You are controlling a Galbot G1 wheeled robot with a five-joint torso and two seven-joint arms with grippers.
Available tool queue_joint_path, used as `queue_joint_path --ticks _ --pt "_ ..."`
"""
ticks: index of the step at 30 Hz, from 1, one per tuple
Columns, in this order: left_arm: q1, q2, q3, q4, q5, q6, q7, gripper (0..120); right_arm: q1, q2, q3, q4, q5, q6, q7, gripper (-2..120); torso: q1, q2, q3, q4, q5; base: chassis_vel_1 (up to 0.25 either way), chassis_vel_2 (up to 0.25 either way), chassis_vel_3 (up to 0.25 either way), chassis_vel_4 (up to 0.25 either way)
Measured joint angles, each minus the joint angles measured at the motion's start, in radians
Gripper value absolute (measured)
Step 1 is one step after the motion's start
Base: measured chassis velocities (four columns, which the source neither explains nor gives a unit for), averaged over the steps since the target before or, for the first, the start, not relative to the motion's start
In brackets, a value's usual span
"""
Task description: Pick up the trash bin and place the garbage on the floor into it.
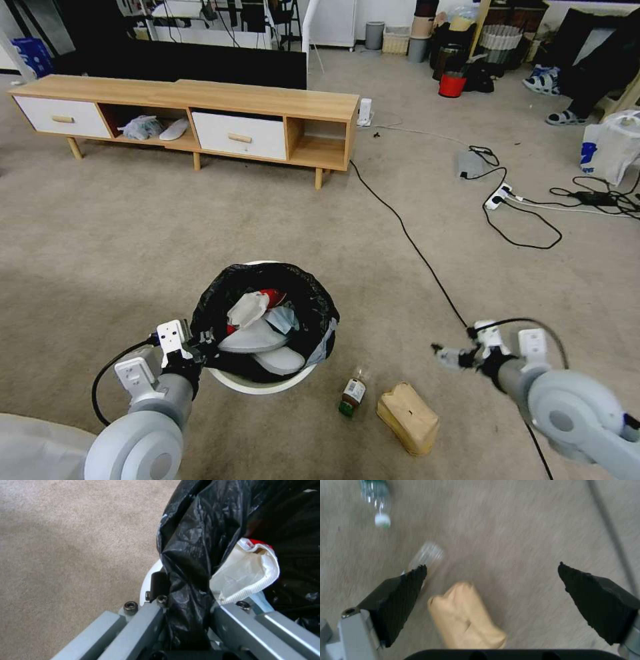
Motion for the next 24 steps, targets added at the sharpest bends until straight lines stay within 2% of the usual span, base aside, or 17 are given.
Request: queue_joint_path --ticks 4,6,11,17,24 --pt "-0.005 0.001 -0.003 0.002 -0.002 0.000 0.000 0 0.048 0.015 -0.047 -0.019 0.037 -0.026 0.025 100 0.000 0.000 0.000 -0.0001 -0.0002 0.000 0.000 0.000 0.000" --pt "-0.006 0.009 -0.009 0.003 -0.011 0.000 -0.001 0 0.119 0.033 -0.110 -0.037 0.109 -0.053 0.067 100 0.000 0.000 0.000 -0.0001 -0.0002 0.000 0.000 0.000 0.000" --pt "-0.007 0.018 -0.012 0.009 -0.016 0.000 -0.001 0 0.213 0.062 -0.190 -0.059 0.199 -0.080 0.116 100 0.000 0.000 0.000 0.0002 -0.0002 0.000 0.000 0.000 0.000" --pt "-0.008 0.018 -0.009 0.016 -0.017 0.000 -0.001 0 0.276 0.084 -0.271 -0.095 0.235 -0.104 0.145 100 0.000 0.000 0.000 0.0001 -0.0003 0.000 0.000 0.000 0.000" --pt "-0.015 0.030 -0.008 0.018 -0.030 0.000 -0.001 0 0.309 0.093 -0.351 -0.149 0.220 -0.116 0.154 100 0.000 0.000 0.000 -0.0003 -0.0002 0.000 0.000 0.000 0.000"
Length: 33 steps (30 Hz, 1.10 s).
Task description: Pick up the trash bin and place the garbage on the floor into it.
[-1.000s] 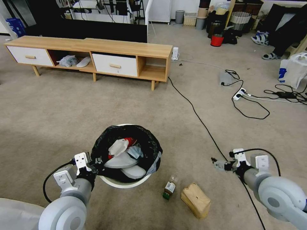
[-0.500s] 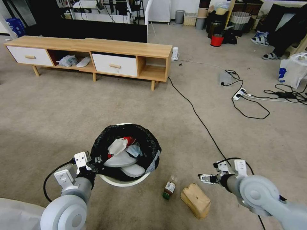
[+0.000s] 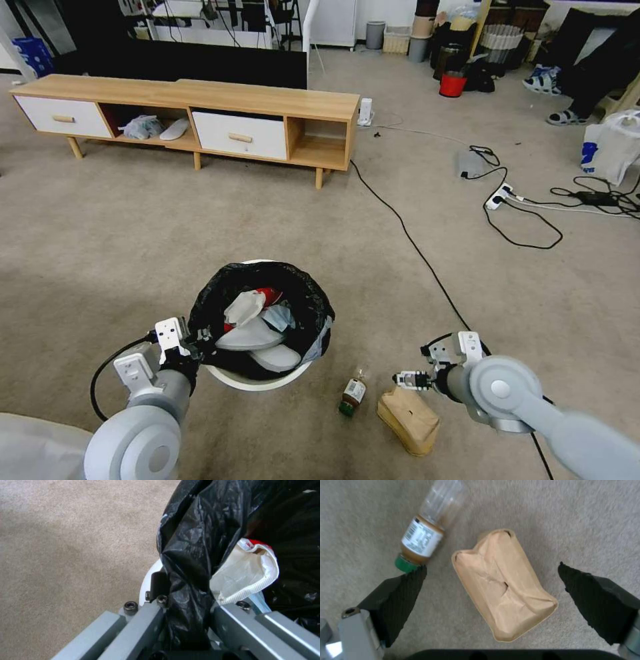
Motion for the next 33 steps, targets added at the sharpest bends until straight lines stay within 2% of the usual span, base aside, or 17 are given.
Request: queue_joint_path --ticks 11,22,33 --pt "0.000 0.013 -0.038 0.001 -0.024 -0.001 0.006 0 0.040 0.031 -0.109 -0.090 -0.065 -0.022 -0.006 100 0.000 0.000 0.000 0.0003 0.0001 0.000 0.000 0.000 0.000" --pt "-0.003 0.012 -0.062 -0.002 -0.031 -0.004 0.013 0 0.101 0.103 -0.224 -0.171 -0.123 -0.037 -0.009 100 0.000 0.000 0.000 0.0003 0.0001 0.000 0.000 0.000 0.000" --pt "0.009 0.003 -0.088 -0.008 -0.032 -0.007 0.019 0 0.100 0.149 -0.244 -0.221 -0.176 -0.037 -0.023 100 0.000 0.000 0.000 0.0003 0.0000 0.000 0.000 0.000 0.000"
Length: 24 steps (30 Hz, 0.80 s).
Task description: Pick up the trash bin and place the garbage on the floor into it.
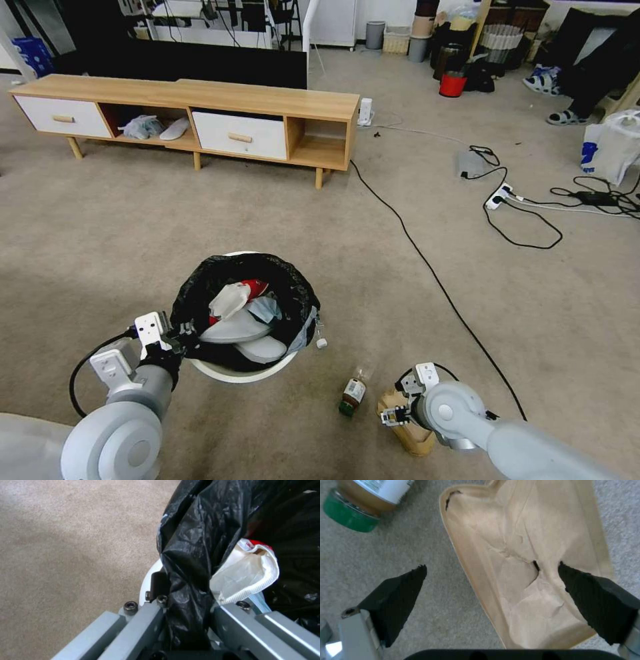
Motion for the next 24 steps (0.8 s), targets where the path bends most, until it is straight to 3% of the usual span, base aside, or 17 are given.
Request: queue_joint_path --ticks 24 --pt "0.005 -0.008 -0.009 -0.004 0.000 -0.005 0.002 0 -0.030 0.011 0.043 -0.099 -0.121 0.019 -0.055 100 0.000 0.000 0.000 0.0000 0.0001 0.000 0.000 0.000 0.000"
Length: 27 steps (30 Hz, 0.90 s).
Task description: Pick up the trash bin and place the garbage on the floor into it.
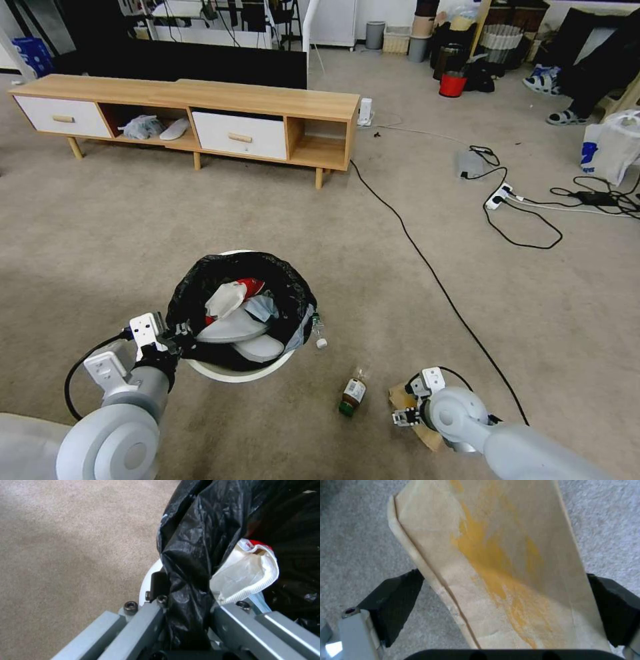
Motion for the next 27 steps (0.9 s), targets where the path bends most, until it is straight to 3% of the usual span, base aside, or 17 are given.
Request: queue_joint_path --ticks 8,11,16,21,27 --pt "0.002 -0.004 0.000 -0.001 0.002 -0.001 -0.001 0 0.000 0.006 0.001 -0.016 -0.028 0.007 -0.012 99 0.000 0.000 0.000 0.0000 0.0000 0.000 0.000 0.000 0.000" --pt "0.003 -0.005 0.000 -0.003 0.003 -0.001 -0.002 0 0.000 0.008 0.000 -0.016 -0.033 0.010 -0.016 93 0.000 0.000 0.000 0.0000 0.0000 0.000 0.000 0.000 0.000" --pt "0.005 -0.009 0.001 -0.006 0.004 -0.002 -0.003 0 0.000 0.015 -0.001 -0.025 -0.041 0.020 -0.022 73 0.000 0.000 0.000 0.0000 -0.0001 0.000 0.000 0.000 0.000" --pt "0.009 -0.010 0.002 -0.011 0.005 -0.002 -0.004 0 0.000 0.017 0.000 -0.027 -0.044 0.027 -0.023 61 0.000 0.000 0.000 0.0000 -0.0002 0.000 0.000 0.000 0.000" --pt "0.019 -0.014 0.007 -0.022 0.017 -0.004 -0.003 0 -0.008 0.019 0.007 -0.001 -0.043 0.034 -0.009 34 0.000 0.000 0.000 0.0000 -0.0001 0.000 0.000 0.000 0.000"
